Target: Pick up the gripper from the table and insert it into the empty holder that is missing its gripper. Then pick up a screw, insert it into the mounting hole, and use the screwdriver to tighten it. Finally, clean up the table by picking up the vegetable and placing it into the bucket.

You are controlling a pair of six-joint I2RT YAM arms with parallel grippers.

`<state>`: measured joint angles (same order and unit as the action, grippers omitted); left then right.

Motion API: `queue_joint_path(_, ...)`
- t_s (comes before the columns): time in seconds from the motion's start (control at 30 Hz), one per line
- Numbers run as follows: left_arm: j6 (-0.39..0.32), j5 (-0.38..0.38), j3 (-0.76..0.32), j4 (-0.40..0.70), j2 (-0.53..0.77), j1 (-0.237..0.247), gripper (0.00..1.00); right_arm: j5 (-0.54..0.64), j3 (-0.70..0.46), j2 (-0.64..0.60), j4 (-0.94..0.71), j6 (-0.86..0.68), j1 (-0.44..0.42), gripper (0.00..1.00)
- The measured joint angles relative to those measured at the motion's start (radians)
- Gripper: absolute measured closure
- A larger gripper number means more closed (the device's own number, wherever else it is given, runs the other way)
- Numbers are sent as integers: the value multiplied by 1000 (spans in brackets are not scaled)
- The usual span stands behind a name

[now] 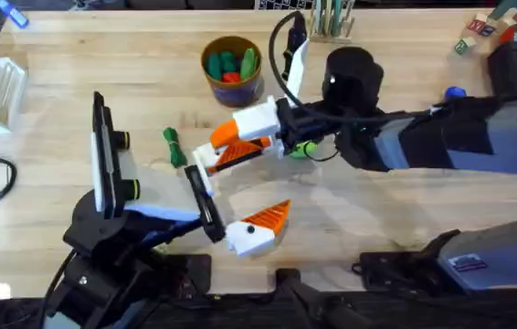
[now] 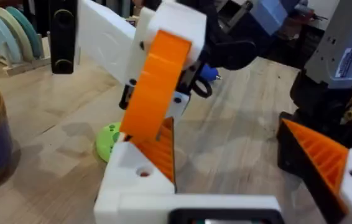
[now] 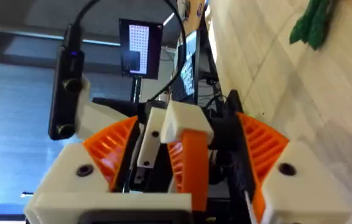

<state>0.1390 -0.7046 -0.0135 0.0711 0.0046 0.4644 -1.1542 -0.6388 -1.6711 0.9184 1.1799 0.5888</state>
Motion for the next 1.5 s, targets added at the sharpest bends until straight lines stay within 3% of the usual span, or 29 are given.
queue_joint_path(0.23, 0, -10, 0, 0, 0, 0, 7, -6, -7, 0, 18, -5, -126, 83)
queue_joint_path(0.43, 0, -10, 0, 0, 0, 0, 7, -4, -88, 21, -48, -60, -258, 79)
queue_joint_path(0.63, 0, -10, 0, 0, 0, 0, 7, 70, -195, 64, -358, -236, -345, 80)
queue_joint_path(0.77, 0, -10, 0, 0, 0, 0, 7, 166, -270, 112, -705, -409, -363, 79)
queue_joint_path(0.87, 0, -10, 0, 0, 0, 0, 7, 308, -334, 190, -1067, -566, -347, 78)
queue_joint_path(1.0, 0, -10, 0, 0, 0, 0, 7, 620, -399, 315, -1425, -755, -254, 74)
queue_joint_path(1.13, 0, -10, 0, 0, 0, 0, 7, 880, -419, 362, -1550, -851, -115, 75)
queue_joint_path(1.3, 0, -10, 0, 0, 0, 0, 7, 1096, -420, 289, -1623, -905, 26, 78)
queue_joint_path(1.37, 0, -10, 0, 0, 0, 0, 7, 1137, -420, 248, -1635, -916, 54, 146)
queue_joint_path(1.5, 0, -10, 0, 0, 0, 0, 7, 1184, -420, 172, -1640, -926, 93, 408)
